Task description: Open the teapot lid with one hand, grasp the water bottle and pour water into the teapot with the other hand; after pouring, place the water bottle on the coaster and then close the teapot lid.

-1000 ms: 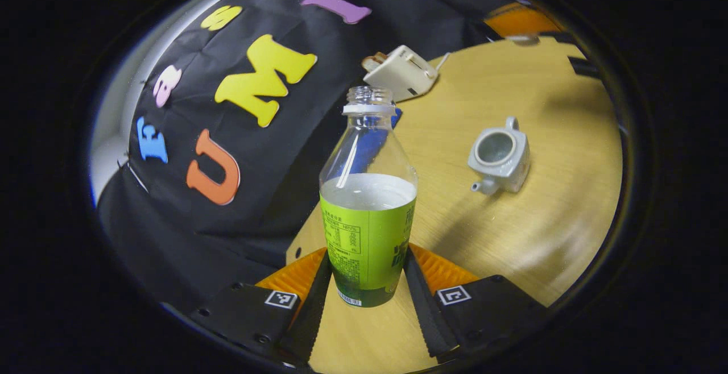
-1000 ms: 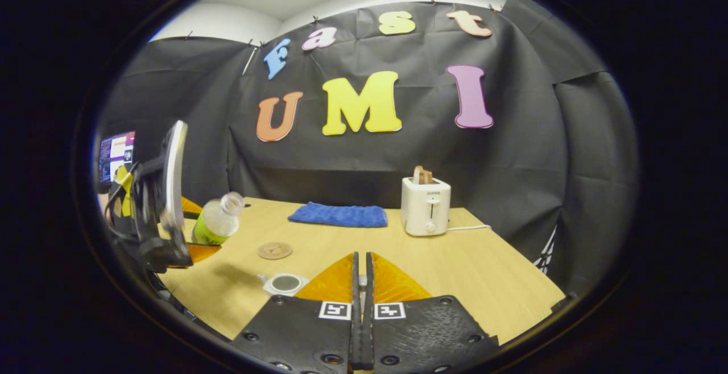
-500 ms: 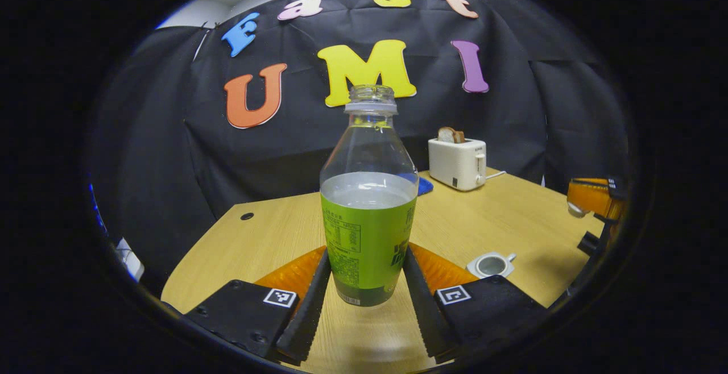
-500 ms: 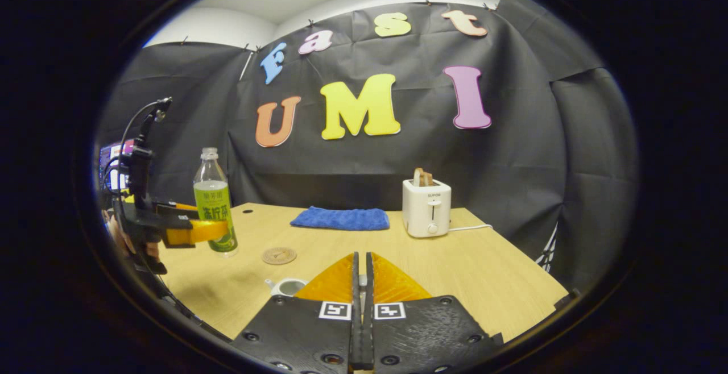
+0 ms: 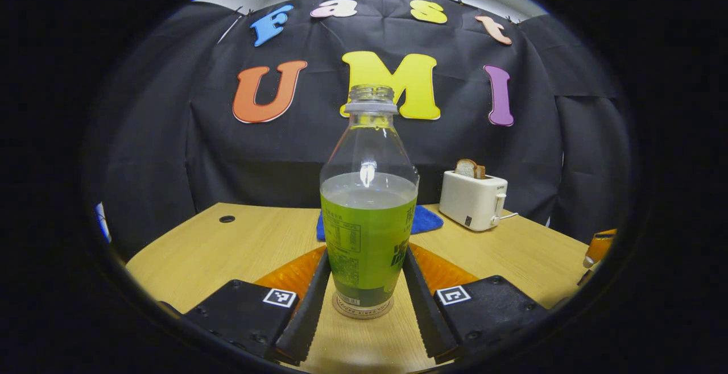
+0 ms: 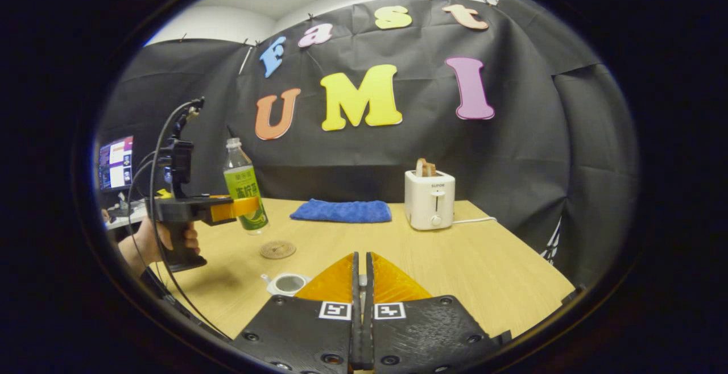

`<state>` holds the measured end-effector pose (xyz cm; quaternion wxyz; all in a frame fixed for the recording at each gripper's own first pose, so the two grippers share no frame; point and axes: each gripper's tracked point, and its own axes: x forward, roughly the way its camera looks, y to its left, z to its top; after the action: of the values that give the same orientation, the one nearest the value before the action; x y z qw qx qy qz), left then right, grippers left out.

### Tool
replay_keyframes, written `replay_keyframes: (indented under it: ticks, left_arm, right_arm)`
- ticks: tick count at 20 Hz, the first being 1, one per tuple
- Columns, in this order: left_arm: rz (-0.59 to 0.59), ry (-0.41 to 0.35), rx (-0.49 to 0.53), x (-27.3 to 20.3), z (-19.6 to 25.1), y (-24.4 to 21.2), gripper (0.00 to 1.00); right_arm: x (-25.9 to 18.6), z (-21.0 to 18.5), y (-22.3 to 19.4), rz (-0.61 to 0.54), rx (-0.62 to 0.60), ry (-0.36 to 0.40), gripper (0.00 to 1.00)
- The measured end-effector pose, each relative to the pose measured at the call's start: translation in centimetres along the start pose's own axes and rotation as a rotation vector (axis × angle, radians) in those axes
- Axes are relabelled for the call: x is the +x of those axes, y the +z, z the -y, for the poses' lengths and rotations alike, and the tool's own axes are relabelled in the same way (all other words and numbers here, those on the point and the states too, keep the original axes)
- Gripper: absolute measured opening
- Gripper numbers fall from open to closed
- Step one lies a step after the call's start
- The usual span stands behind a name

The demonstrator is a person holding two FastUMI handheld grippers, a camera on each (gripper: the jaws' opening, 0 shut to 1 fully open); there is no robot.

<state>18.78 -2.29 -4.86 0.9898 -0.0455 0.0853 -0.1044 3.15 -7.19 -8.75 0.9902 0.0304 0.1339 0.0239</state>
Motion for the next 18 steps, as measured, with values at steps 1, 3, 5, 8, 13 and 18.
replay_keyframes:
  ticks: [1,3,5,8,13,18]
  left_arm:
    - [-0.017,0.000,-0.004,0.9,-0.2,-0.9,0.75]
    - [-0.050,0.008,-0.002,2.4,-0.7,-2.3,0.75]
    - [-0.070,0.007,0.008,3.5,-1.0,-3.2,0.75]
    - [-0.098,-0.007,-0.002,4.2,-0.6,-4.5,0.75]
    - [-0.102,0.002,0.005,4.6,-0.6,-5.4,0.77]
    - [-0.120,-0.002,0.026,4.4,-0.5,-5.5,0.78]
  right_arm:
    - [0.3,0.2,-0.3,-0.010,0.006,-0.001,0.00]
    - [0.8,0.0,-1.0,-0.030,0.022,0.003,0.00]
    - [1.3,-0.1,-1.5,-0.044,0.020,0.005,0.00]
    - [2.2,-0.6,-2.1,-0.061,0.012,0.013,0.00]
    - [2.7,-0.9,-2.7,-0.075,0.008,0.022,0.00]
    - [2.7,-0.9,-2.8,-0.074,0.009,0.022,0.00]
